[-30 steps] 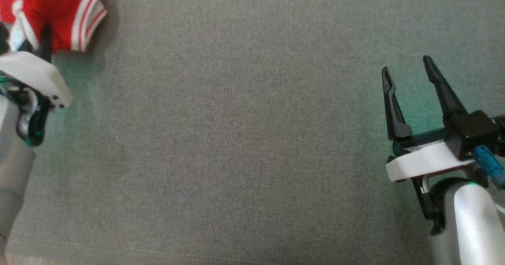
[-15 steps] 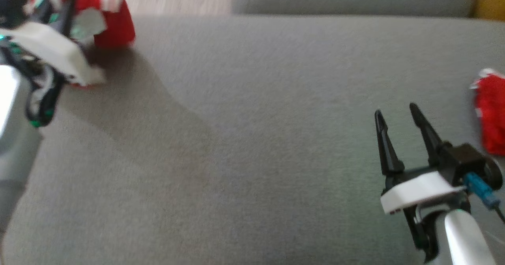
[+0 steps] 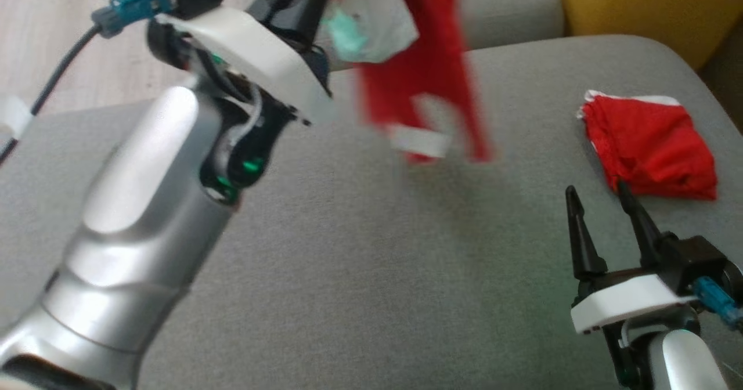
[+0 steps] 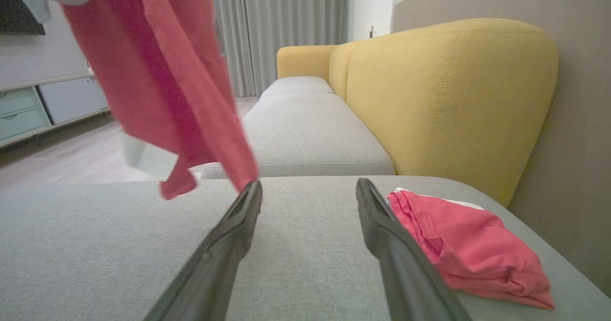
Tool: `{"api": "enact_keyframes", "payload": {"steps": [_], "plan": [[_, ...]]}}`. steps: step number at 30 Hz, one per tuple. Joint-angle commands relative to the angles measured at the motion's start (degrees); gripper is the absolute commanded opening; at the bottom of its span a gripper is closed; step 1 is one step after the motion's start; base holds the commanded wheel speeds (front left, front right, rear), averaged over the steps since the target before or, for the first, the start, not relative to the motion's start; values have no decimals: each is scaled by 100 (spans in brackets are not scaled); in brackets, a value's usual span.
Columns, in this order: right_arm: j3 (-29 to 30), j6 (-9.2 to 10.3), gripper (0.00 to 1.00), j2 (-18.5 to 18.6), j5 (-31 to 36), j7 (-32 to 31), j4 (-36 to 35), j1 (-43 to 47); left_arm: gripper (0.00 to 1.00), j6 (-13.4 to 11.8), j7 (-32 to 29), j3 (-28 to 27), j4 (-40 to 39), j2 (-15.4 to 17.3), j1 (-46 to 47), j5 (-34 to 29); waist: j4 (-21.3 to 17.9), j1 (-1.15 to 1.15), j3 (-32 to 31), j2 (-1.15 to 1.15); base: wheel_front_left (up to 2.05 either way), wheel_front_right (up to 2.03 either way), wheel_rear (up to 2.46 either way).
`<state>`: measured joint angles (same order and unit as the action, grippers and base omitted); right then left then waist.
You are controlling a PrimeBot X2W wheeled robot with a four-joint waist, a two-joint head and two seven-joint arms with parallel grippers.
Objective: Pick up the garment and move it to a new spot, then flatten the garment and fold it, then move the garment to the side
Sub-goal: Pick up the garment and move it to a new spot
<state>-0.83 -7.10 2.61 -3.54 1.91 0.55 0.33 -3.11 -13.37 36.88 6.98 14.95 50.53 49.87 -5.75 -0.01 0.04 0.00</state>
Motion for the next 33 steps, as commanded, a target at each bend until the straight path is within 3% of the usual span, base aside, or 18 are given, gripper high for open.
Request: {"api": "enact_keyframes", "payload": {"steps": [1,7,13,19,20,21,22,33], "plan": [[-105,-39,100,27,-35,74,-172,-188,0,-25,-20,-302,-139,179,141,3,-38,1,80,0,0,0,0],[-121,-39,100,27,-86,187,-99,-403,0,-173,29,-293,72,117,-674,339,-113,1,571,0,0,0,0],[-234,-39,100,27,-96,268,-37,-727,0,-209,242,-502,1251,386,-1340,550,-215,1,1166,0,0,0,0],[-242,-39,100,27,-57,363,73,-984,0,-166,611,-814,2196,594,-1346,620,-236,1,1533,0,0,0,0],[-236,-39,100,27,-47,380,102,-1012,20,-144,685,-832,2293,629,-1297,585,-225,1,1557,0,0,0,0],[-233,-39,100,27,-36,393,134,-1036,49,-119,762,-836,2374,663,-1243,533,-212,1,1567,0,0,0,0],[-228,-39,100,27,-28,406,166,-1055,100,-95,841,-829,2442,690,-1185,473,-192,1,1568,0,0,0,0],[-167,-39,100,27,82,432,403,-1019,100,63,1859,-633,2522,847,-1031,-181,151,1,979,0,0,0,0]]}}
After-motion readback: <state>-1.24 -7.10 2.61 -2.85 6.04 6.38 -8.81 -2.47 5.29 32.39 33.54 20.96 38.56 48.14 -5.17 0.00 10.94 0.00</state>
